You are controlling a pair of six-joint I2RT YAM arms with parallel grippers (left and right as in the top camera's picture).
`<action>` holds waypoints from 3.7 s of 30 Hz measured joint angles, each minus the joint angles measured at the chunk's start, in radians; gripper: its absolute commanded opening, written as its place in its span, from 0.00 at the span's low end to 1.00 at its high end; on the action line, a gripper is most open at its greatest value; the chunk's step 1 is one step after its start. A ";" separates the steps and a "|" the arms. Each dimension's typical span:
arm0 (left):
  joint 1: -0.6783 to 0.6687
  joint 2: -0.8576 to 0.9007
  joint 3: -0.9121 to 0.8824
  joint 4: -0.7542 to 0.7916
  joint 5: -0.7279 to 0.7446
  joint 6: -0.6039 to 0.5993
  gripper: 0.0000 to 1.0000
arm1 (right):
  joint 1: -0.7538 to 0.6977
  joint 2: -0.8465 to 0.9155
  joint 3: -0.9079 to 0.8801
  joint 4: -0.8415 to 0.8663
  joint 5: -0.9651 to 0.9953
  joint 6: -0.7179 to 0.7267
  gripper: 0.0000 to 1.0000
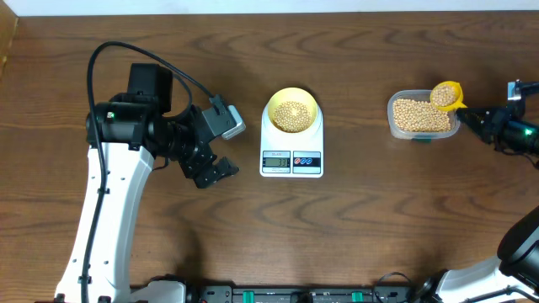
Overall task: Scoop item into bowl and weigh 50g on scale
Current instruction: 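Dip the scoop into the soybeans and scoop up another load, then lift the filled scoop and move it left over the yellow bowl, then tilt the scoop over the bowl and pour soybeans in slowly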
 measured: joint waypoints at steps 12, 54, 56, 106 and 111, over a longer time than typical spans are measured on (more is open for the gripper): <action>0.000 0.000 0.000 0.000 0.000 0.000 0.95 | 0.114 0.000 0.000 0.000 -0.108 0.000 0.01; 0.000 0.000 0.000 0.000 0.000 0.000 0.95 | 0.726 0.000 -0.003 0.342 0.073 0.333 0.01; 0.000 0.000 0.000 0.000 0.000 0.000 0.95 | 0.743 0.000 -0.003 0.348 0.108 0.330 0.01; 0.000 0.000 0.000 0.000 0.000 0.000 0.95 | 0.948 0.000 -0.003 0.481 0.575 0.304 0.01; 0.000 0.000 0.000 0.000 0.000 0.000 0.95 | 0.953 0.000 -0.003 0.478 0.577 0.307 0.01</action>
